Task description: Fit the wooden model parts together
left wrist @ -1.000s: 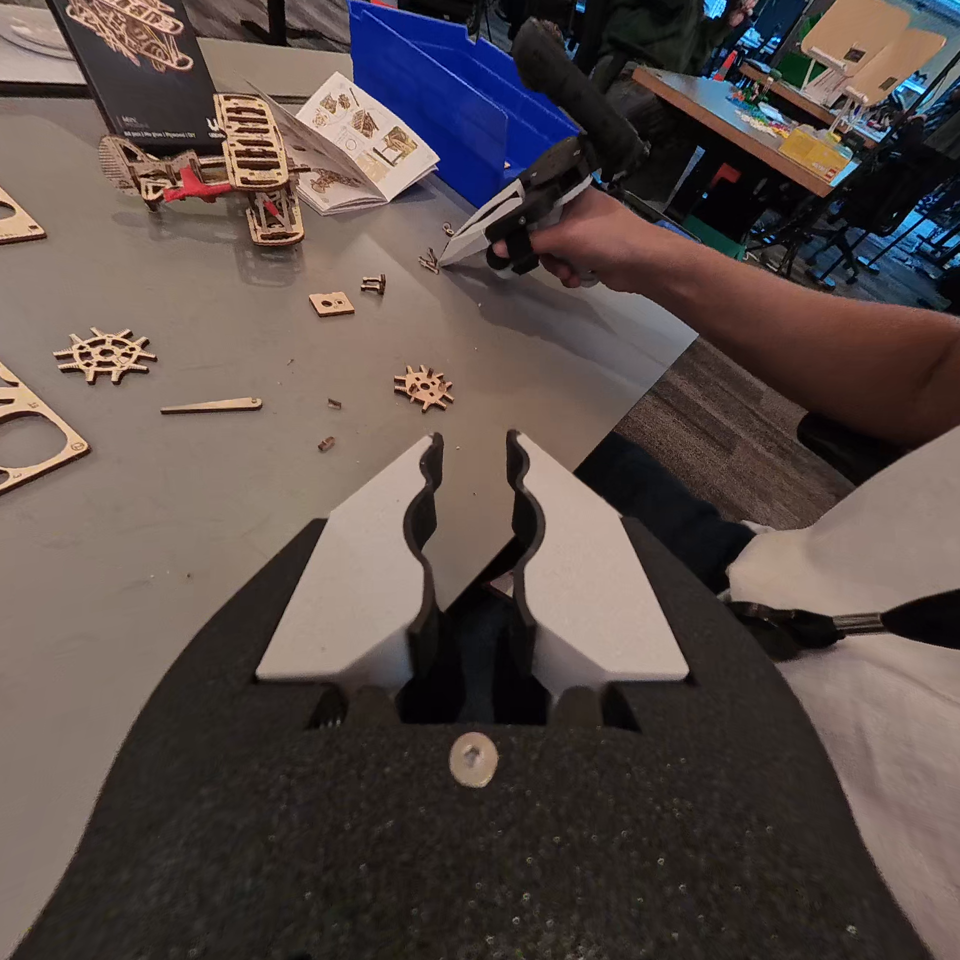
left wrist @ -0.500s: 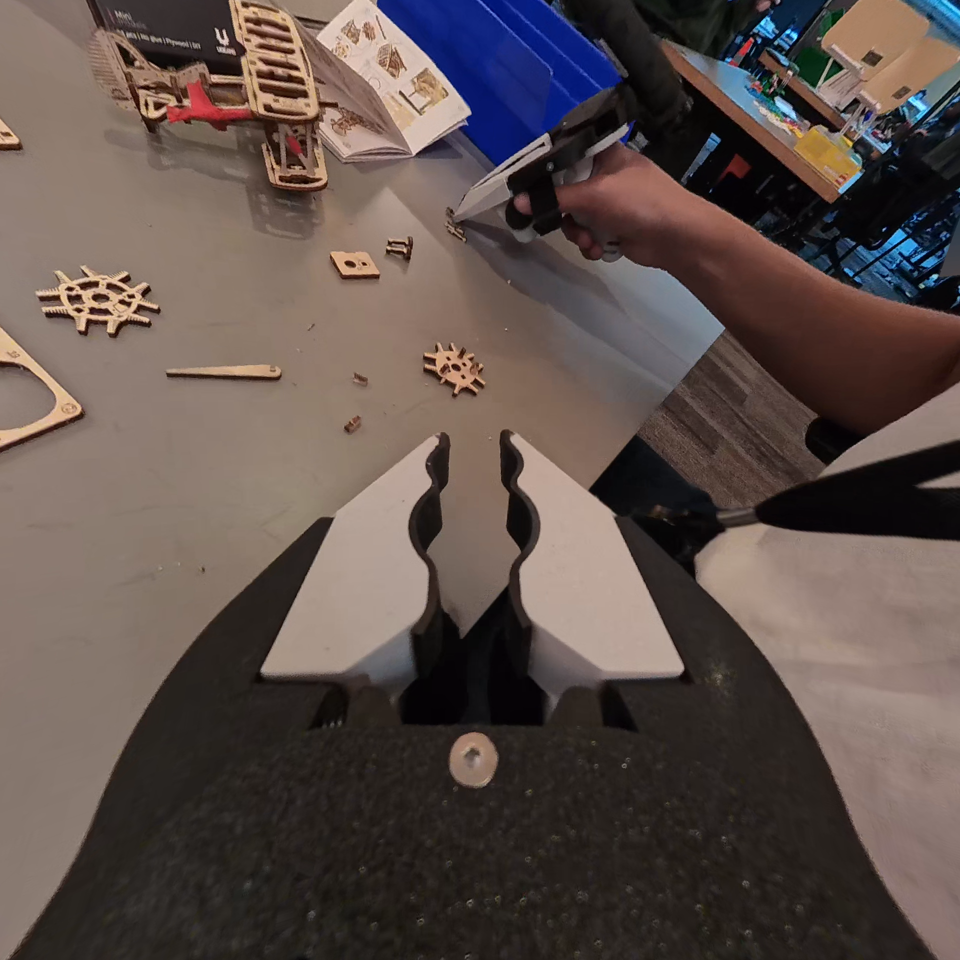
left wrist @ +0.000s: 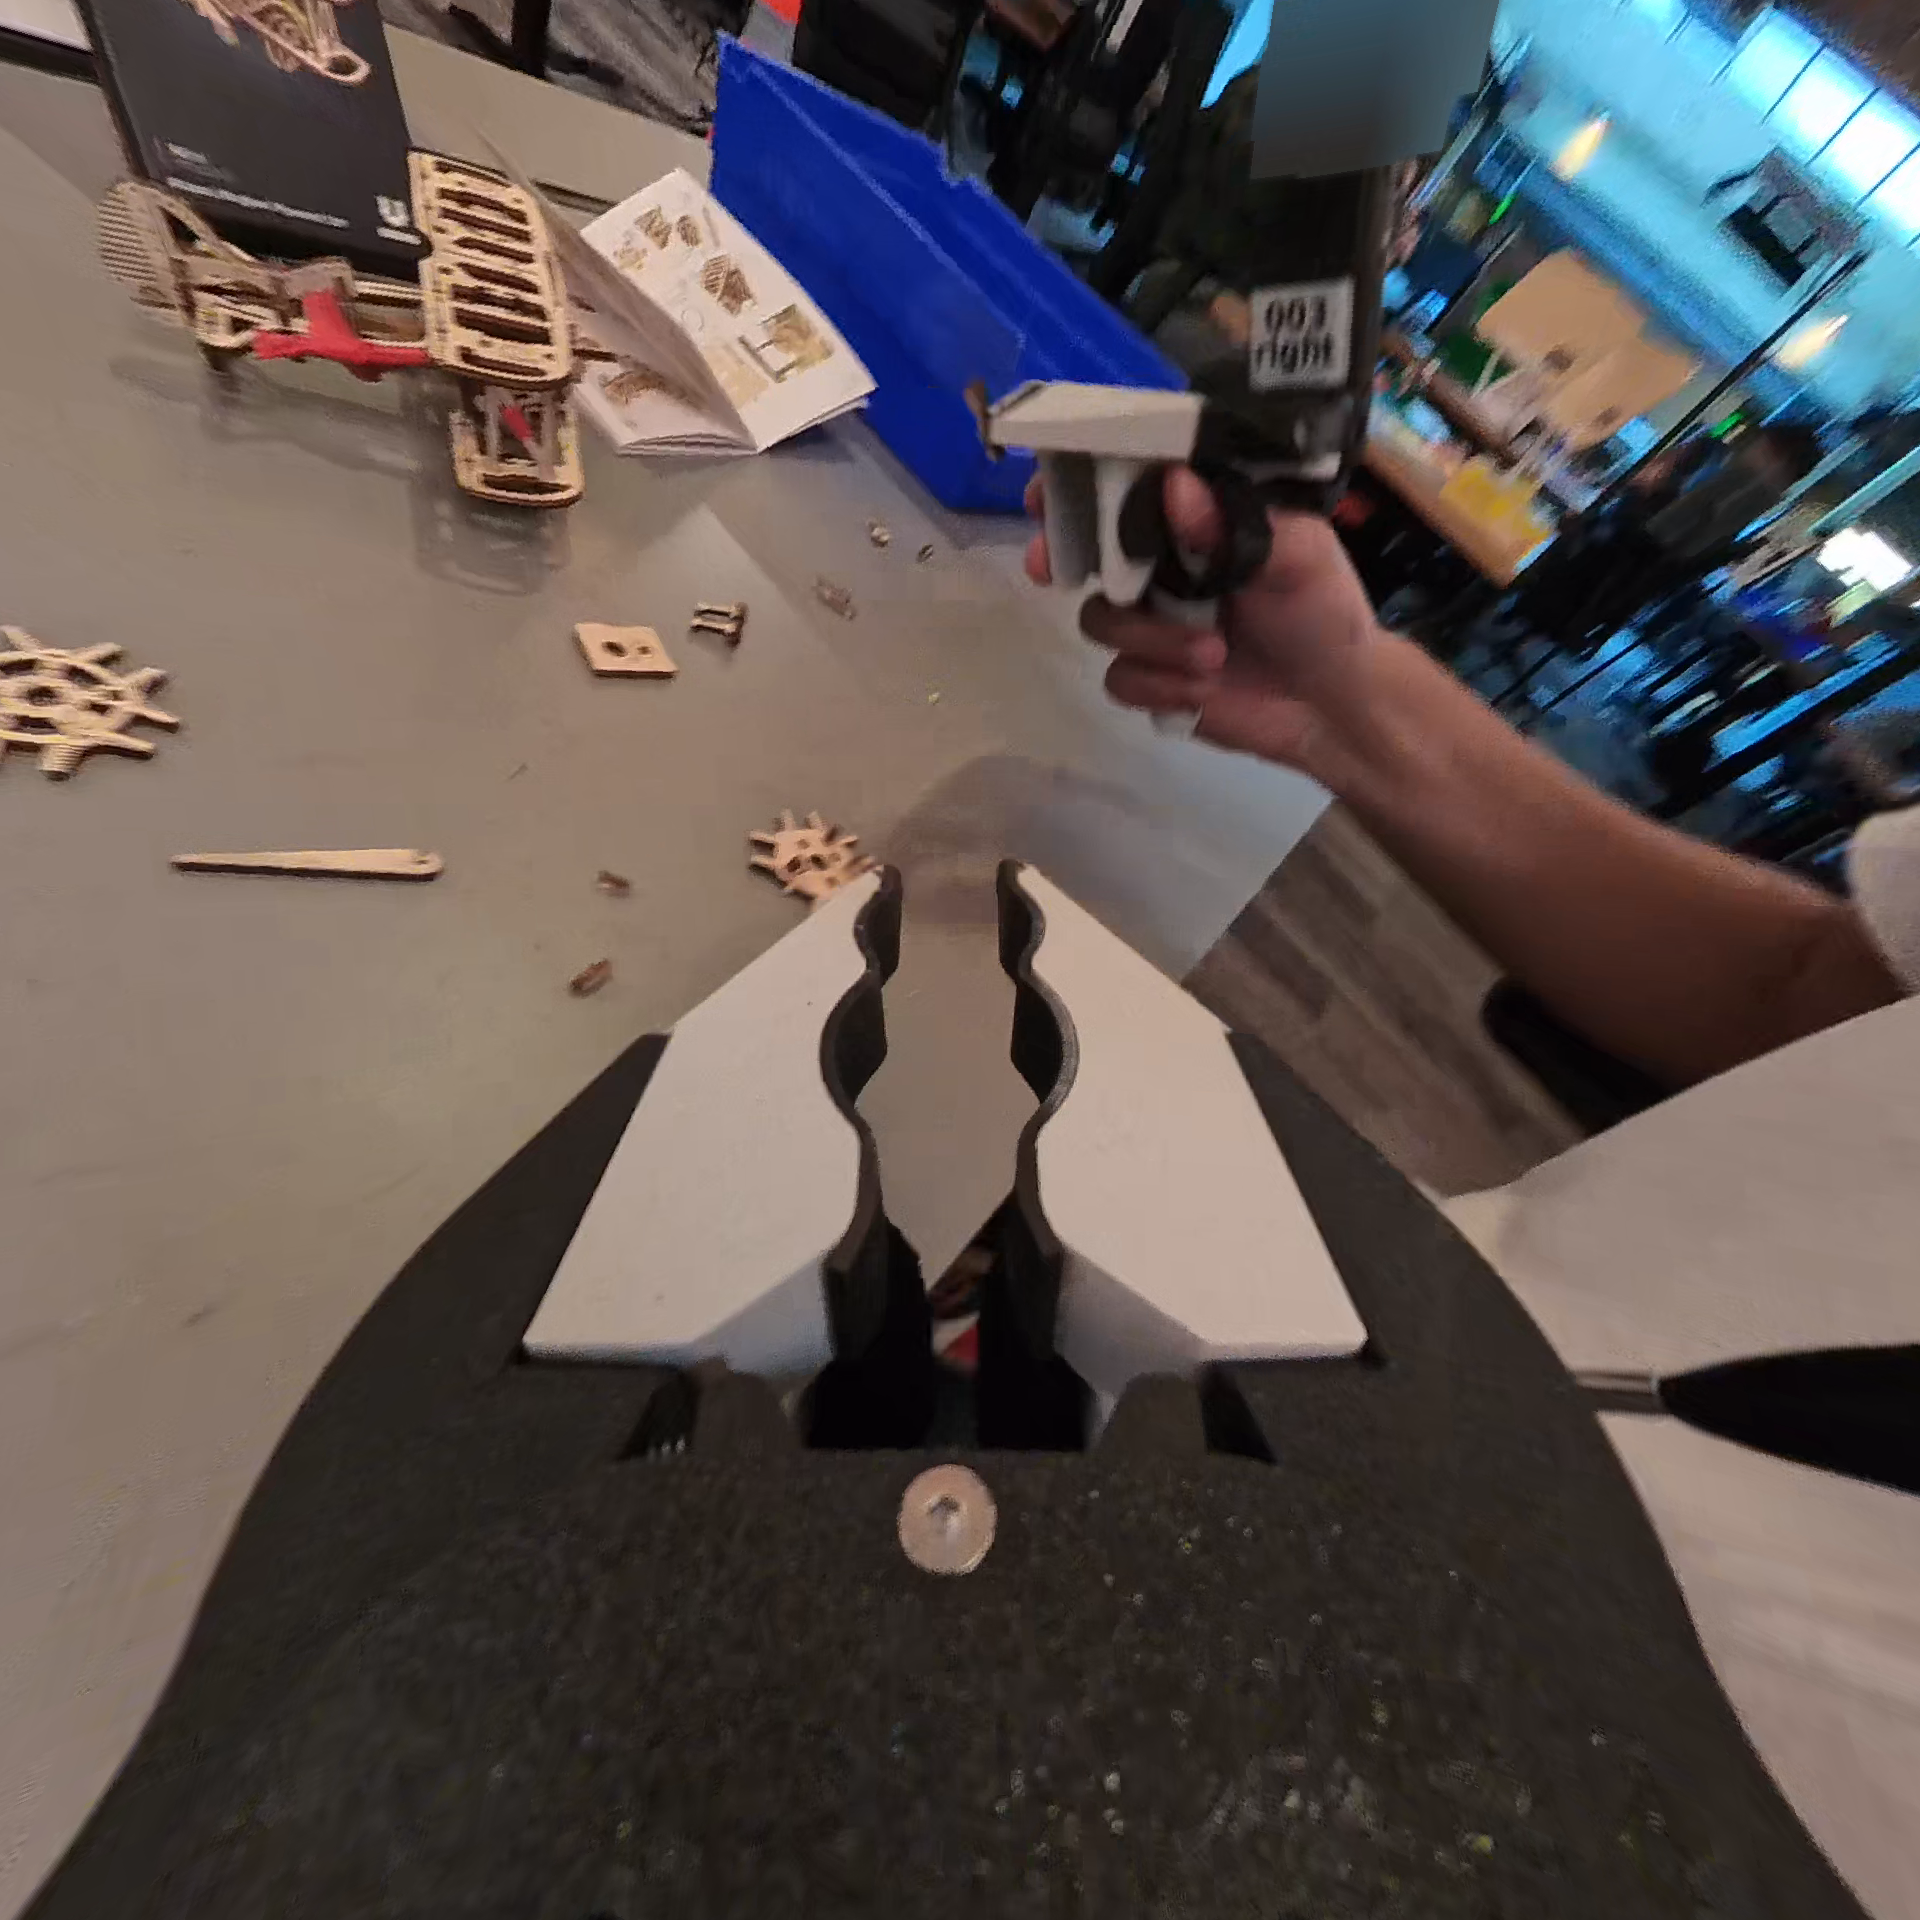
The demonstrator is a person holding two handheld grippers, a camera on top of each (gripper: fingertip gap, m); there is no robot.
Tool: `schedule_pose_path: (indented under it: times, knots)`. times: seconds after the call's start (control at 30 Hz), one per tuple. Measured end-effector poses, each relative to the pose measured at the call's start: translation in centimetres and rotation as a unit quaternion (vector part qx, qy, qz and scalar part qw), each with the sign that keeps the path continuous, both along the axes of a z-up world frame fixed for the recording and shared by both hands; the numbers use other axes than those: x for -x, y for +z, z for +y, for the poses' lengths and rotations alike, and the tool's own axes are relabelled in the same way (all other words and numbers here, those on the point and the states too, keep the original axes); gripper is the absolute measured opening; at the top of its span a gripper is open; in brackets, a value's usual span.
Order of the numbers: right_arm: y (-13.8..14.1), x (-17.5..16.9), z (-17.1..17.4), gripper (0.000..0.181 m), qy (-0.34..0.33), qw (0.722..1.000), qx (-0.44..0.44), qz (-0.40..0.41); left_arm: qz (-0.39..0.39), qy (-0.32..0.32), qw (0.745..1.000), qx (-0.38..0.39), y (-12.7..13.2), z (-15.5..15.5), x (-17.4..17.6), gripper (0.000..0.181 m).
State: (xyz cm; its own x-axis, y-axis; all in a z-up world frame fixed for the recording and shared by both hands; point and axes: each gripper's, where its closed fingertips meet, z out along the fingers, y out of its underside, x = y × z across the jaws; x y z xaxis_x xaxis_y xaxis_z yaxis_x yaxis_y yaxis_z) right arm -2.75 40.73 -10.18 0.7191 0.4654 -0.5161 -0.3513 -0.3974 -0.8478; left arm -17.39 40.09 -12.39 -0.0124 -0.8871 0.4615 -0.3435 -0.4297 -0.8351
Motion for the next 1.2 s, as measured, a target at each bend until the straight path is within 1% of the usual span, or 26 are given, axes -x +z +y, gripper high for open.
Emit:
schedule_pose_path:
  times: [0.07, 0.1, 0.13, 0.2, 0.27, 0.33, 0.4, 0.5, 0.6, 0.67, 0.73, 0.83, 0.93, 1.13, 1.2]
  knots:
    - [2.7, 5.2, -1.3, 0.0, 0.073, 0.992, -0.033, 0.093, -0.026, -0.017, 0.999, 0.032, 0.9, -1.2, -0.4, 0.016]
    - [3.9, 7.4, -2.0, 0.0, 0.109, 0.983, -0.04, 0.145, -0.043, -0.026, 0.998, 0.041, 1.6, -1.8, -0.4, 0.016]
    - [4.9, 9.1, -2.6, 0.0, 0.131, 0.972, -0.055, 0.187, -0.06, -0.034, 0.997, 0.045, 2.3, -2.3, -0.4, 0.016]
    - [5.9, 11.7, -3.4, 0.0, 0.167, 0.955, -0.07, 0.235, -0.091, -0.051, 0.993, 0.059, 3.7, -3.4, -0.3, 0.016]
    - [6.0, 13.2, -3.4, 0.0, 0.182, 0.946, -0.062, 0.262, -0.113, -0.068, 0.989, 0.074, 4.6, -4.5, -0.2, 0.015]
    - [5.4, 14.6, -3.5, 0.0, 0.192, 0.946, -0.053, 0.256, -0.133, -0.075, 0.985, 0.079, 5.4, -5.2, -0.1, 0.014]
    - [4.6, 15.9, -3.6, 0.0, 0.204, 0.949, -0.039, 0.237, -0.146, -0.07, 0.985, 0.066, 5.9, -5.2, 0.1, 0.014]
    - [5.3, 15.5, -3.6, 0.0, 0.202, 0.944, -0.048, 0.258, -0.145, -0.051, 0.987, 0.042, 5.9, -4.1, 0.9, 0.014]
    - [4.3, 15.9, -3.7, 0.0, 0.208, 0.954, -0.042, 0.214, -0.158, -0.039, 0.986, 0.047, 6.2, -3.1, 1.6, 0.014]
    - [3.7, 16.7, -4.1, 0.0, 0.227, 0.954, -0.029, 0.193, -0.169, -0.049, 0.983, 0.057, 6.7, -3.2, 1.7, 0.014]
    - [3.6, 16.9, -4.1, 0.0, 0.228, 0.956, -0.029, 0.183, -0.167, -0.064, 0.982, 0.058, 6.6, -3.6, 1.8, 0.006]
    - [3.4, 17.2, -4.6, 0.0, 0.244, 0.956, -0.024, 0.161, -0.16, -0.079, 0.982, 0.058, 6.4, -4.1, 2.1, 0.005]
    - [3.2, 17.3, -4.7, 0.0, 0.243, 0.961, -0.028, 0.13, -0.157, -0.085, 0.982, 0.066, 6.2, -4.2, 2.2, 0.005]
    - [3.4, 17.4, -5.0, 0.0, 0.251, 0.96, -0.032, 0.123, -0.163, -0.091, 0.98, 0.07, 6.4, -4.4, 2.2, 0.003]
    - [3.6, 17.3, -5.1, 0.0, 0.251, 0.959, -0.034, 0.129, -0.159, -0.089, 0.981, 0.068, 6.2, -4.3, 2.2, 0.008]
